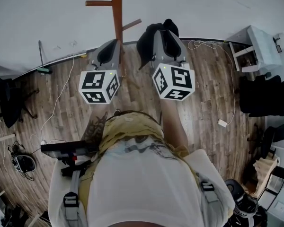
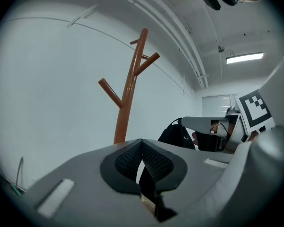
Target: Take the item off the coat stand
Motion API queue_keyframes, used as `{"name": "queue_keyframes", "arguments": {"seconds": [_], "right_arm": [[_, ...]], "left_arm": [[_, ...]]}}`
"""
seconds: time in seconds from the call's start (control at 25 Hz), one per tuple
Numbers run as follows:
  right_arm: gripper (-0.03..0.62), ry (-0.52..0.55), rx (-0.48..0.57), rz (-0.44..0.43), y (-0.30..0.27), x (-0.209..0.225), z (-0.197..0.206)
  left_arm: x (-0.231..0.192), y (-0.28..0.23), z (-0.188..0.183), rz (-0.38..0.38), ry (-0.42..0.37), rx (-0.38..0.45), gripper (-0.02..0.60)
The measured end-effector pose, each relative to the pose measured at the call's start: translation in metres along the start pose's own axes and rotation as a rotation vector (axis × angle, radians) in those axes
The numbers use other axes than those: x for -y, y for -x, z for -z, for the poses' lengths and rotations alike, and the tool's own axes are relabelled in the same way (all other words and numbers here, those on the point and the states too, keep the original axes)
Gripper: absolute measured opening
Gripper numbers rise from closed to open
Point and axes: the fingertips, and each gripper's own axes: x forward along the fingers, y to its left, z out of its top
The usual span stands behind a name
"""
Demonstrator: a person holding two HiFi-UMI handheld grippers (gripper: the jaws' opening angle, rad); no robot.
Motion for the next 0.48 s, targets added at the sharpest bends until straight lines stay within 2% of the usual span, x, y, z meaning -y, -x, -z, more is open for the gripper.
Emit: {"name": "queue_keyframes", "arguments": {"seconds": [0.48], "right_arm": [[0.083, 0.016, 0.025, -0.079, 0.014, -0.039, -0.012]], "left_arm": [[0.017, 0.007, -0.026, 0.042, -0.027, 0.057, 0.002]]}}
